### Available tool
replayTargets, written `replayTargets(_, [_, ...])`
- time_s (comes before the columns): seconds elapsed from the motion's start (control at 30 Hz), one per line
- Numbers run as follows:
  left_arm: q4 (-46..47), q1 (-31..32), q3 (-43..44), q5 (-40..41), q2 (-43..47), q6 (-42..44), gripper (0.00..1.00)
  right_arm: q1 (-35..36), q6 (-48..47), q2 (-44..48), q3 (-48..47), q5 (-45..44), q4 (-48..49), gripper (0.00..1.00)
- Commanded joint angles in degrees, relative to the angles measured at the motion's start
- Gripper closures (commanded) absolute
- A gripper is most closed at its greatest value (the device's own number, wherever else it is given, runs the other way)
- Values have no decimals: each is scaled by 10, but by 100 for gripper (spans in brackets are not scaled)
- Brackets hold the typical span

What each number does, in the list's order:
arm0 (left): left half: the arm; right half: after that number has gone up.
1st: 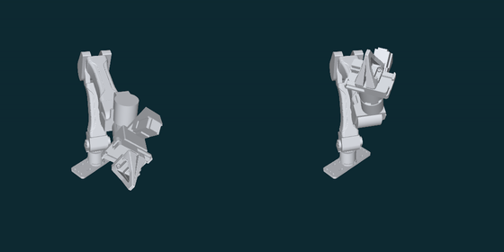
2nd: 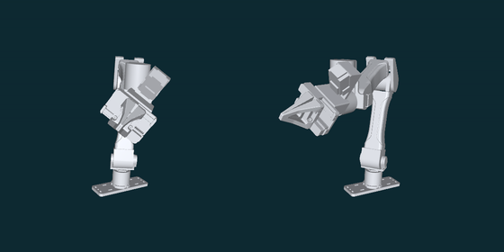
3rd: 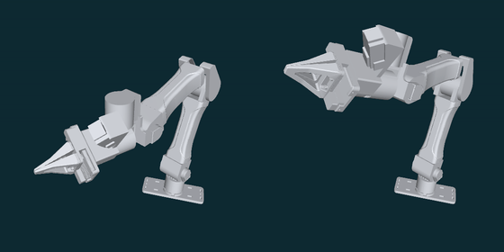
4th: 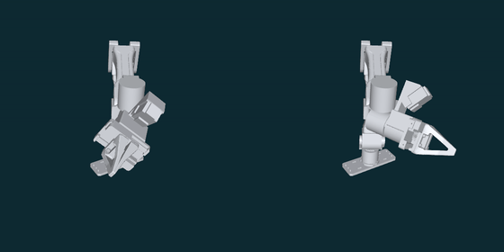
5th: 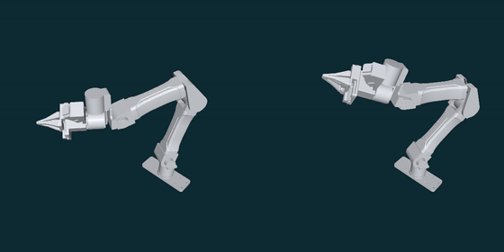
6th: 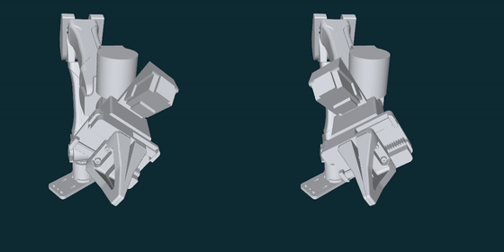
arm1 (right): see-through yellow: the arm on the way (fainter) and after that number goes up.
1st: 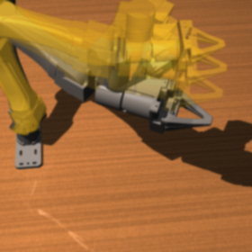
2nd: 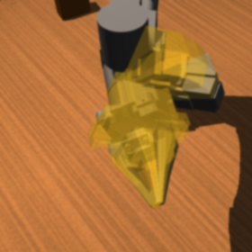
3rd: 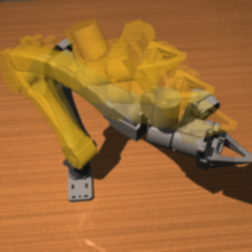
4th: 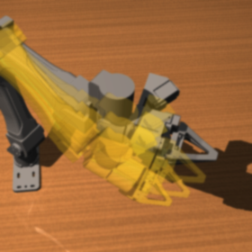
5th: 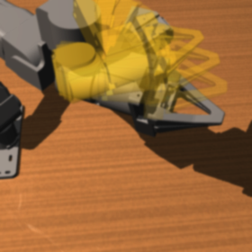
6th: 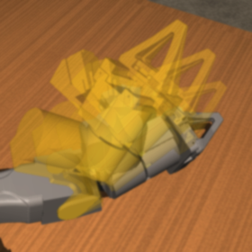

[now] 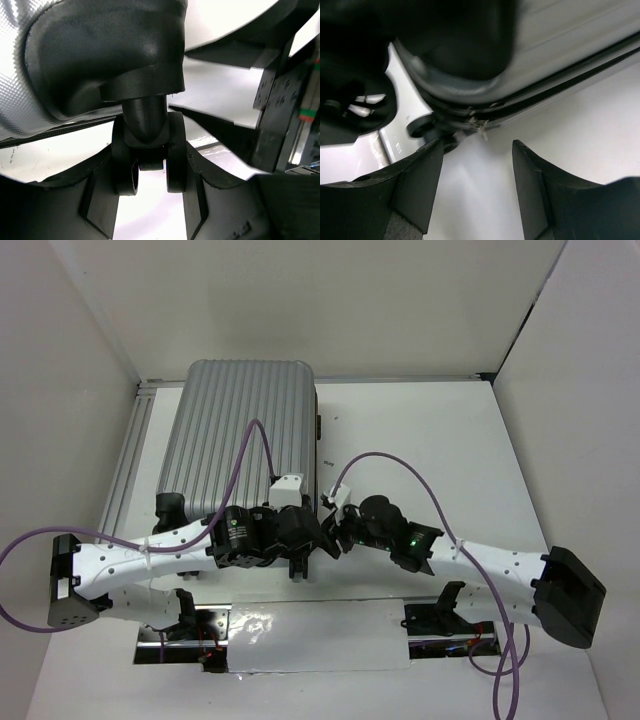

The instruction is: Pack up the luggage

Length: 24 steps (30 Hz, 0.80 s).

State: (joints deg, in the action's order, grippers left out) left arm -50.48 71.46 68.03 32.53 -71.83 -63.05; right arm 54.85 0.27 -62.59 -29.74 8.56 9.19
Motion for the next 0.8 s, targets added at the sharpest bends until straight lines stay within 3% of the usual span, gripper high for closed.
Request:
replayTargets(0.0, [75, 1, 8, 23, 21, 52, 100, 3, -10, -2, -2, -49, 91, 36])
replayTargets(0.2, [75, 1, -3, 17, 33, 47, 100, -9, -17, -38, -8, -33, 110, 36])
replayTargets(0.33, [75, 1, -3, 17, 38, 47, 100, -9, -22, -62, -20, -4, 109, 43])
replayTargets(0.47, [85, 1, -8, 12, 38, 47, 100, -9, 1, -54, 2, -30, 141, 58])
replayTargets(0.57, [86, 1, -8, 7, 38, 47, 100, -9, 24, -38, 7, -67, 157, 80])
replayTargets(0.6, [86, 1, -8, 7, 38, 47, 100, -9, 31, -38, 7, -78, 157, 99])
replayTargets(0.77, [92, 1, -13, 2, 43, 47, 100, -4, 73, -26, 20, -151, 178, 100])
